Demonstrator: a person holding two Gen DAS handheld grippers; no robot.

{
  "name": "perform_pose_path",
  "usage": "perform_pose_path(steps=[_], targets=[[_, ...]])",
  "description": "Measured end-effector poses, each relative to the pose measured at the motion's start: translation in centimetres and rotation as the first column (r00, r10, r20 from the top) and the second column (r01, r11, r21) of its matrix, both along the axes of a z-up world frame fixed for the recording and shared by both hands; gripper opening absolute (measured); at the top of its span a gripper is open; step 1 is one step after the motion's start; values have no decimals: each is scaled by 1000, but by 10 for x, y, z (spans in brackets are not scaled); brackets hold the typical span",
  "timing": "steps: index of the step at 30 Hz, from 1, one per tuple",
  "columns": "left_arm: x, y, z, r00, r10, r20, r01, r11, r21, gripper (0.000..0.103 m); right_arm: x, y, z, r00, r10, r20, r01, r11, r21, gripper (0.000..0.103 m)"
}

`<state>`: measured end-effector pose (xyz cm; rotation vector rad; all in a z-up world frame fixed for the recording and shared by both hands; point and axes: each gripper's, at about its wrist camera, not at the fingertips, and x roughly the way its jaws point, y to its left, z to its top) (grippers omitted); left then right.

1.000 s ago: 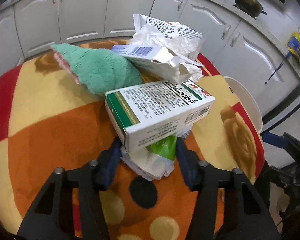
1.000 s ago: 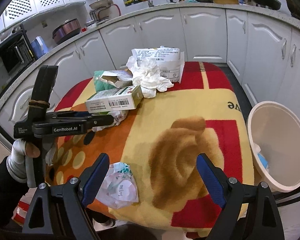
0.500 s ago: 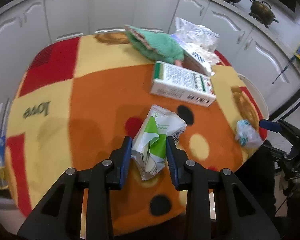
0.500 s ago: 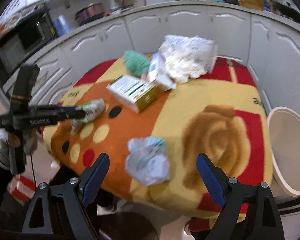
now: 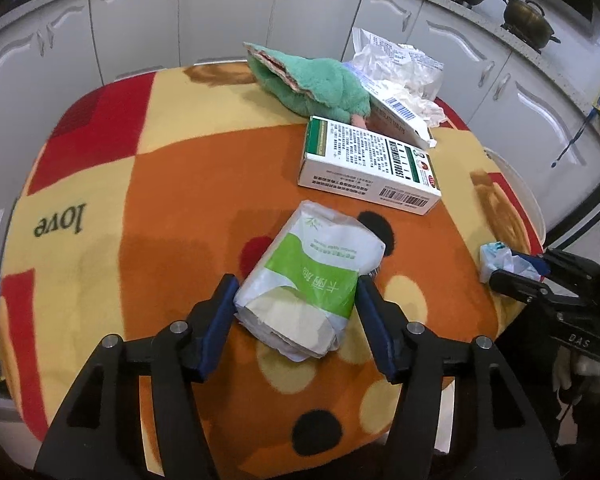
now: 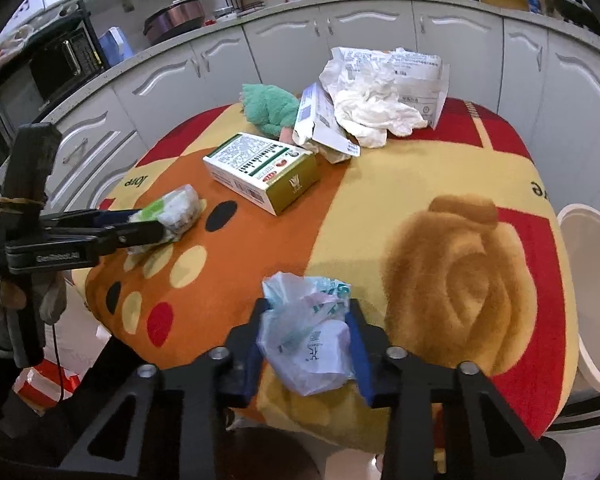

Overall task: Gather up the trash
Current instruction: 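Lift both bags and carry them over the beige bin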

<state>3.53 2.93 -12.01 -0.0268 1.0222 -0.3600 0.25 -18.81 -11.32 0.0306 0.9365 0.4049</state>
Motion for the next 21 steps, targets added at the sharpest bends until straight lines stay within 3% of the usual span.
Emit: perform_pose_path(steps=[4,12,21], targets=[[0,-2,11,1000,7,18,-6,1000,-24,35,-5,-1,16,998,7,62,-6,1000,-14,29],[-5,-25,54,993,-21,115,31,996,-83,32,-4,-12,52,989,-17,147,14,1000,19,29],[2,-73,85,979,-79,189,97,992,-86,32,-7,-39,83,972,-82,219,76,997,33,29]])
